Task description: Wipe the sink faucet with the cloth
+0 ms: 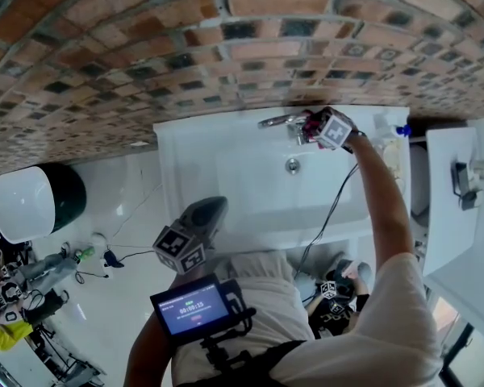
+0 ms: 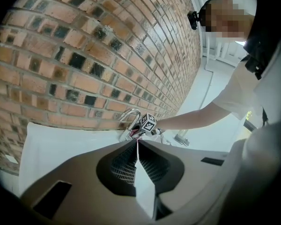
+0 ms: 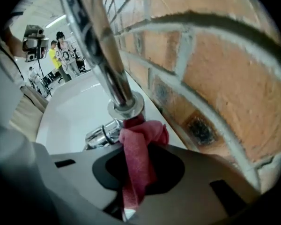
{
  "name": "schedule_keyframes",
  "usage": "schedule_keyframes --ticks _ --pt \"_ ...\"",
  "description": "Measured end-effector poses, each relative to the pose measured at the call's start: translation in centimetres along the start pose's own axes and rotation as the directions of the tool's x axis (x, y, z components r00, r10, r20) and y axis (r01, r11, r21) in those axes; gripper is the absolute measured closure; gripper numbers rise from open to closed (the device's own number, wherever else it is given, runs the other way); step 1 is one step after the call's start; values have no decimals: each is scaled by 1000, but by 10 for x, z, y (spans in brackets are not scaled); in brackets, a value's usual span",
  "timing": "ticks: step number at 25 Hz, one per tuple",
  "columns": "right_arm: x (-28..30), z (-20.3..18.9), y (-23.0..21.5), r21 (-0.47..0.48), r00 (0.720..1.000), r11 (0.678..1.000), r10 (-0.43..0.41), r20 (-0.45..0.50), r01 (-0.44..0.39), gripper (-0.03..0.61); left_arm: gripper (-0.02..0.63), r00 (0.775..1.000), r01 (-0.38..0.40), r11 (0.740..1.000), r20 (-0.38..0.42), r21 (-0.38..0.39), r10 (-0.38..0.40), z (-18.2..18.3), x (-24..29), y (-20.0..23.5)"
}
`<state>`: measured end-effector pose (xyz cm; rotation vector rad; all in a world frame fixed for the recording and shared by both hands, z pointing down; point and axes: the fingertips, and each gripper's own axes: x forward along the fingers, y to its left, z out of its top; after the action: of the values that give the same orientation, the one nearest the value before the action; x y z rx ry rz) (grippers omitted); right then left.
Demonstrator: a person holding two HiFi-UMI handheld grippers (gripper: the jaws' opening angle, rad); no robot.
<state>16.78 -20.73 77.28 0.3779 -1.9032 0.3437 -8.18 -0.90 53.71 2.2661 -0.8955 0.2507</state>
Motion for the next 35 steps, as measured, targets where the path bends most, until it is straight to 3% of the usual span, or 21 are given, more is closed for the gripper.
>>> schedule_keyframes --ticks 9,13,23,29,35 --pt "-40 19 2 -30 987 996 -85 138 89 515 614 999 44 999 -7 2 -44 -5 12 -13" --pt "-57 28 0 6 973 993 -119 200 120 515 614 998 56 998 -9 9 -56 -6 13 -16" --pt "-112 65 1 16 914 980 -191 357 198 517 614 998 65 998 -2 24 -65 -5 7 -19" --pt "-142 74 10 22 894 974 -217 393 226 518 614 997 70 997 6 25 -71 -5 0 -18" --pt "-179 108 23 93 832 977 -211 514 190 518 614 997 79 997 11 21 -80 -6 -6 -17"
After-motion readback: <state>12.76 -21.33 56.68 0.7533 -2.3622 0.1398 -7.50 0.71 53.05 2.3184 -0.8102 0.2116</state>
